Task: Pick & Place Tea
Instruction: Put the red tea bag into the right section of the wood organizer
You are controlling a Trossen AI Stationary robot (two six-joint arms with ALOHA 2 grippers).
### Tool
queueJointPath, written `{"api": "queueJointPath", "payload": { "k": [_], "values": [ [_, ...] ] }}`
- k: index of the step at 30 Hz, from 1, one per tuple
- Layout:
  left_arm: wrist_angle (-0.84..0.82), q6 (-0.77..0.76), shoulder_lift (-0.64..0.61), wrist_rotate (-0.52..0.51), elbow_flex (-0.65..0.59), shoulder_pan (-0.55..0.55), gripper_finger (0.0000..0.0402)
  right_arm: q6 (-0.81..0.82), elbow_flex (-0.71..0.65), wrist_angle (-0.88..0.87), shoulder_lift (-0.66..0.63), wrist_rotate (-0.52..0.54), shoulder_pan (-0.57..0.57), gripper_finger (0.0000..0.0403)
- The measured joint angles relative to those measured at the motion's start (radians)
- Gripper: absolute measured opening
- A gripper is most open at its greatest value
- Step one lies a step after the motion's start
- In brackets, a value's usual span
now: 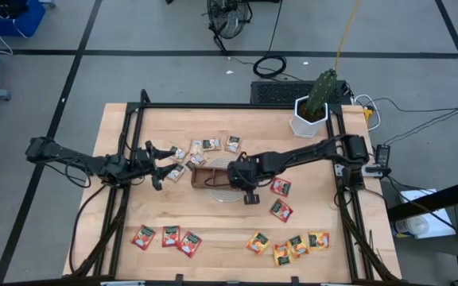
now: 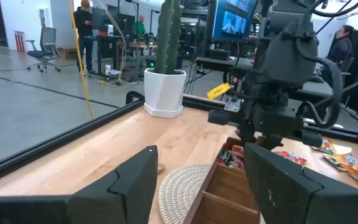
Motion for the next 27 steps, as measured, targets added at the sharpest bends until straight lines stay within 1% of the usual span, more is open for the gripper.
{"api": "queueJointPath", "payload": {
  "k": [7, 10, 11, 17, 25, 27],
  "values": [
    [0.000, 0.000, 0.000, 0.000, 0.000, 0.000, 0.0239, 0.043, -0.001, 0.002, -0.059, -0.007, 0.009, 0.0000],
    [0.000, 0.000, 0.000, 0.000, 0.000, 0.000, 0.0239, 0.063, -0.001, -0.002, -0.062, -0.075, 0.009, 0.0000],
    [0.000, 0.000, 0.000, 0.000, 0.000, 0.000, 0.0239, 0.062, -0.002, -0.005, -0.059, -0.078, 0.009, 0.0000],
    [0.000, 0.000, 0.000, 0.000, 0.000, 0.000, 0.0239, 0.032, 0.003, 0.013, -0.023, -0.077, 0.005, 0.0000],
    [0.000, 0.000, 0.000, 0.000, 0.000, 0.000, 0.0239, 0.033, -0.002, 0.023, -0.044, -0.070, -0.004, 0.0000],
    [0.000, 0.000, 0.000, 0.000, 0.000, 0.000, 0.0239, 0.032, -0.002, 0.018, -0.046, -0.047, -0.010, 0.0000]
  ]
}}
